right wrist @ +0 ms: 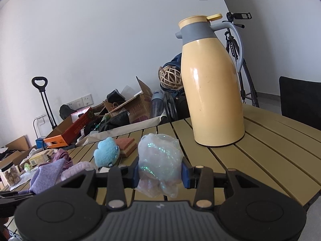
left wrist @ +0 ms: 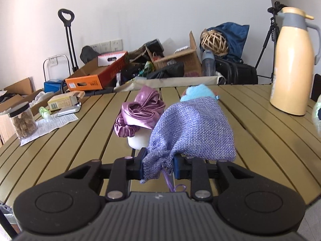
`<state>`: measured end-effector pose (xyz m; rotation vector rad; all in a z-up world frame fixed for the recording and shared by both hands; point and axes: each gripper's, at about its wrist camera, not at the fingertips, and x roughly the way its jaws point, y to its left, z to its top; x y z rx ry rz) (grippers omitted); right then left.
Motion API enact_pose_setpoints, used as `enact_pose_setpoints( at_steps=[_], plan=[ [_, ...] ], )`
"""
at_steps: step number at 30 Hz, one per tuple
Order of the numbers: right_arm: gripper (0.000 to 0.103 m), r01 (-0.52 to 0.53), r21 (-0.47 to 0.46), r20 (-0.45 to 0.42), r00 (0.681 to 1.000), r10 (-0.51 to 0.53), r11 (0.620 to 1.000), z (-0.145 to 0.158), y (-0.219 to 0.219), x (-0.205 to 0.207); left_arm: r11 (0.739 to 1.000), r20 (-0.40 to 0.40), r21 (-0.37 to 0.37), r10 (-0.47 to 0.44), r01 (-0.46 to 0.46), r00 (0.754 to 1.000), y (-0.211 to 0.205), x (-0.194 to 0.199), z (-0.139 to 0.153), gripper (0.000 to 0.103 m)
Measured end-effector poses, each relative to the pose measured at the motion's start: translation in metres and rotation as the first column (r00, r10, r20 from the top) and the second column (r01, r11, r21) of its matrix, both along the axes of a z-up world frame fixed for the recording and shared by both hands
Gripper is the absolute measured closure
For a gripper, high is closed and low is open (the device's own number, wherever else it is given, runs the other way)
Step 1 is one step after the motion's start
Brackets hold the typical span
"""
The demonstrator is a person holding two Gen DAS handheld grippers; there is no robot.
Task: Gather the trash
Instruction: 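Grasp the purple drawstring pouch with the left gripper while right holds the bag, then carry the purple pouch and plastic bag down over the black bin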
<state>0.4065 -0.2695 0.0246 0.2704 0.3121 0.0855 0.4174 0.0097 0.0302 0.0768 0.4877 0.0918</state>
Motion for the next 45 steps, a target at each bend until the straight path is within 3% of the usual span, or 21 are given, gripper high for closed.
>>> enact_pose_setpoints(
  at_steps=[13,29,45],
  plan=[
    [0.065,0.021,-0.077,0.035,0.999,-0.019,0.997,0.014,0.005,-0.062,0.998,0.058,-0.034,-0.044,0.046,0.997,-0.007,-0.078,0.018,0.077],
    [0.065,-0.062,-0.150,-0.029,0.998,0.058,0.987,0.001,0.038,-0.142,0.993,0.079,-0.083,-0.071,0.078,0.994,0.002,-0.172,0.026,0.077],
    [0.065,-0.143,-0.198,-0.085,0.988,0.128,0.970,-0.007,0.060,-0.206,0.991,0.021,-0.100,-0.091,0.093,0.996,0.004,-0.236,0.005,0.077]
  ],
)
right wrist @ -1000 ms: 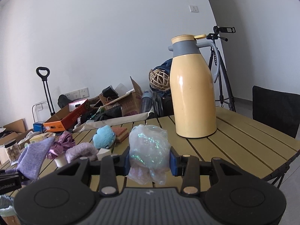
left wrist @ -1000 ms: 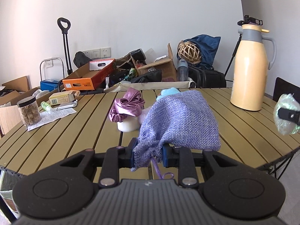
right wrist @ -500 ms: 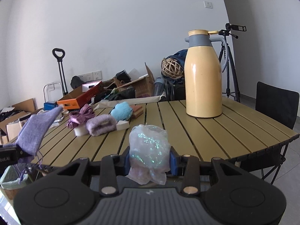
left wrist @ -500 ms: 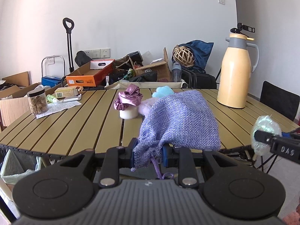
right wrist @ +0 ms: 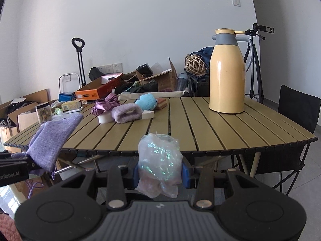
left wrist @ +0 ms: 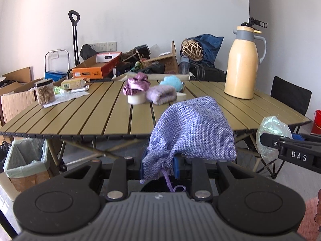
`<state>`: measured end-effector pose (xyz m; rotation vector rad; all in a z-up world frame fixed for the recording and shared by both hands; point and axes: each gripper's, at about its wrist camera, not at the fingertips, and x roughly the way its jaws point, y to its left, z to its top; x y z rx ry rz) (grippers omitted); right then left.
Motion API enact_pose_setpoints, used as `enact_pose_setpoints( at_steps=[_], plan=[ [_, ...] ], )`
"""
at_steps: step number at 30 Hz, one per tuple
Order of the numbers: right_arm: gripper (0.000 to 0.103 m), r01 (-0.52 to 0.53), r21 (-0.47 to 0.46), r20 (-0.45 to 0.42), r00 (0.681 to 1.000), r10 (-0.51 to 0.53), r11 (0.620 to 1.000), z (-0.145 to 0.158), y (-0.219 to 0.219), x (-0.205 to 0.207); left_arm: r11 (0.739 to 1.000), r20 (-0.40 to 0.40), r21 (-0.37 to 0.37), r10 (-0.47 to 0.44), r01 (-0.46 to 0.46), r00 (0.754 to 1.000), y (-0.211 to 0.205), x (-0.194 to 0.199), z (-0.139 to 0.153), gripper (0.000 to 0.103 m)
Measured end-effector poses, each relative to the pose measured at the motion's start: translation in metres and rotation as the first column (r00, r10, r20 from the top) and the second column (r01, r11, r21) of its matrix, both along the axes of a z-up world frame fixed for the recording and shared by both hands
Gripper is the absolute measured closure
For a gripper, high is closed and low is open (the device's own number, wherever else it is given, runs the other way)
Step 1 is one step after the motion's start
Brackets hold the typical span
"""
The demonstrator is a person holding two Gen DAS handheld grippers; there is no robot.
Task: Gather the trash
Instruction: 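Carry the purple pouch and plastic bag down over the black bin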
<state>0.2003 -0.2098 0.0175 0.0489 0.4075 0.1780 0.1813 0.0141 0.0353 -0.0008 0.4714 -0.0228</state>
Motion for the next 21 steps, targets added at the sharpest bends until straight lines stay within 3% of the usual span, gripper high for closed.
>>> enact_pose_setpoints(
  at_steps=[9,21],
  plan=[
    [0.065,-0.041,-0.021,-0.055,0.998,0.040,0.999,-0.017,0.004,-0.015,1.000,-0.052,-0.001,0.001,-0.001,0.999,0.004,-0.020,-0.019,0.077],
    [0.065,-0.097,-0.049,-0.178,0.980,0.087,0.994,-0.058,0.012,-0.016,1.000,-0.191,-0.006,0.021,-0.022,0.981,0.012,-0.027,-0.061,0.077]
  ],
)
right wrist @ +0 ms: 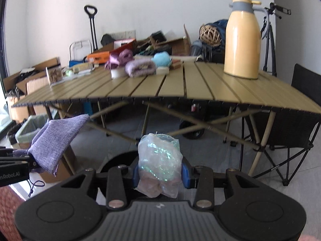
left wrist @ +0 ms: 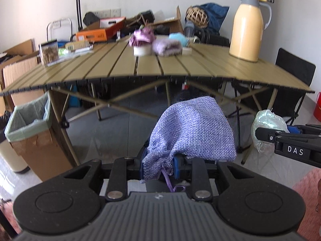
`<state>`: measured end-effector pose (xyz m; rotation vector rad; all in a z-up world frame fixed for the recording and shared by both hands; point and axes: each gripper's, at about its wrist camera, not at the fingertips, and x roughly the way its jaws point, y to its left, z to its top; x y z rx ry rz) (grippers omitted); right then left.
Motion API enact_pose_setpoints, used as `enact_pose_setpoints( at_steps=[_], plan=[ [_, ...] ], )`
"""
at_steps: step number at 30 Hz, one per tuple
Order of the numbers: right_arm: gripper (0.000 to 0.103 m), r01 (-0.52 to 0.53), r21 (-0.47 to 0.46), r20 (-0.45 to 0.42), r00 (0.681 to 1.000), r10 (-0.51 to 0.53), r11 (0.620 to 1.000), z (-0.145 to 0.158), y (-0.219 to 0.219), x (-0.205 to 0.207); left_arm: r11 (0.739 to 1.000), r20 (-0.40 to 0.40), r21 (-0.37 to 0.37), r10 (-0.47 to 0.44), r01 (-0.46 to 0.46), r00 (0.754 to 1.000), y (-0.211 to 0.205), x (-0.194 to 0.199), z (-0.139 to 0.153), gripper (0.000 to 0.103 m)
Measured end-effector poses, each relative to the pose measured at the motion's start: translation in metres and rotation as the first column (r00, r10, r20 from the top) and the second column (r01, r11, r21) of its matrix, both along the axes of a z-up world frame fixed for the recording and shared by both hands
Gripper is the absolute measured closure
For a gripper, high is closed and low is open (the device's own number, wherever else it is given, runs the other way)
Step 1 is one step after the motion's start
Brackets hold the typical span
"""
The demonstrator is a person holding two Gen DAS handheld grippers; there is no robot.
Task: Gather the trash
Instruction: 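Carry the purple pouch and plastic bag down over the black bin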
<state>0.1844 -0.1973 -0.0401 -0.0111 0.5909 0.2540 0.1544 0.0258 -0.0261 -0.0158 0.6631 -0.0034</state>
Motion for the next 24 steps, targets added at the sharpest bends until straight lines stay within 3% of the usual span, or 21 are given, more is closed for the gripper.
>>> enact_pose_setpoints(
  at_steps=[13,24],
  plan=[
    [0.065,-0.032,-0.017,-0.143,0.989,0.030,0.999,-0.048,0.007,0.011,0.999,-0.149,0.000,0.031,-0.032,0.988,0.009,0.014,-0.047,0.077],
    [0.065,-0.020,-0.028,-0.231,0.973,0.013,0.999,-0.080,0.004,0.031,0.999,-0.282,0.007,0.047,-0.047,0.958,0.015,0.034,-0.086,0.077]
  ],
)
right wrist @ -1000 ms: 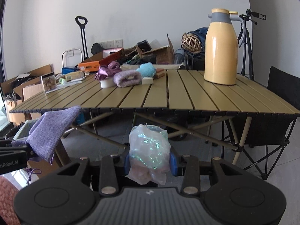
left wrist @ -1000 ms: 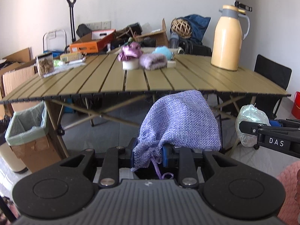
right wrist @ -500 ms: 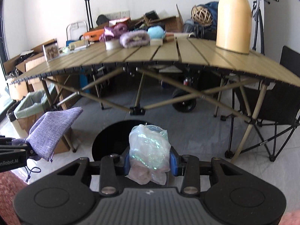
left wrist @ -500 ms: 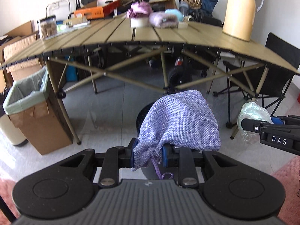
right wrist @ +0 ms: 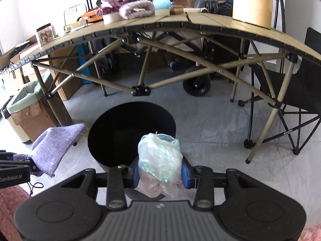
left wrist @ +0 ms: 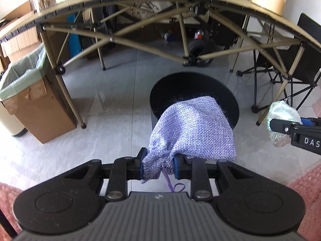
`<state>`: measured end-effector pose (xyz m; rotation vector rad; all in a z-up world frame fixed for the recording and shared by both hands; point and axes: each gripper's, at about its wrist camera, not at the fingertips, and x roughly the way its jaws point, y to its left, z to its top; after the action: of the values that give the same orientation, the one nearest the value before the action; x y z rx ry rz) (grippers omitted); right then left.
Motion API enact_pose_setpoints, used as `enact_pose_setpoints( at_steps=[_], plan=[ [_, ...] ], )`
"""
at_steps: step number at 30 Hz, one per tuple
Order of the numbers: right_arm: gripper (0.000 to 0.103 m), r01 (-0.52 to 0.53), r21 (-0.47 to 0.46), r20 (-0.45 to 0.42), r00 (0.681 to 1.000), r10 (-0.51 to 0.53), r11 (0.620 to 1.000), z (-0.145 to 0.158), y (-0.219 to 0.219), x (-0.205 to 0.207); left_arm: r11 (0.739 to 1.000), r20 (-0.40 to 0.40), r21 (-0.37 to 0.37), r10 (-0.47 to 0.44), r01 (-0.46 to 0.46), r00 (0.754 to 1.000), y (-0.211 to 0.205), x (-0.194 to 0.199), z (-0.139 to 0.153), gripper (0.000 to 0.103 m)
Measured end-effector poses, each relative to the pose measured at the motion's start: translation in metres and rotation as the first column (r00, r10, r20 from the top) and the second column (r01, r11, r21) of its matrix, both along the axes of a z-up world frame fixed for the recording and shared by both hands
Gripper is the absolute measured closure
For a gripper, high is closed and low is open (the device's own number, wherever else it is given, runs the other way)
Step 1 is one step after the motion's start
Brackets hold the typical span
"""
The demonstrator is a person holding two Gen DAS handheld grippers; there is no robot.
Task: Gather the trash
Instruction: 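Carry the purple pouch and plastic bag down over the black bin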
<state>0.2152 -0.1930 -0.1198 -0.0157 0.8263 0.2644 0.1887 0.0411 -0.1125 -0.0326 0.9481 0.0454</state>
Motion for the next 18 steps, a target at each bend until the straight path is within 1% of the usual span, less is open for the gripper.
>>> enact_pose_setpoints(
  at_steps=[12,18],
  plan=[
    [0.065,-0.004,-0.020,-0.058,0.998,0.002,1.000,-0.018,0.006,0.021,0.999,-0.069,-0.010,0.033,-0.034,0.997,0.012,0.019,-0.019,0.077],
    [0.065,-0.016,-0.029,-0.079,0.997,0.014,0.999,-0.023,0.015,0.033,0.997,-0.101,-0.017,0.072,-0.074,0.992,0.025,0.029,-0.029,0.077]
  ],
)
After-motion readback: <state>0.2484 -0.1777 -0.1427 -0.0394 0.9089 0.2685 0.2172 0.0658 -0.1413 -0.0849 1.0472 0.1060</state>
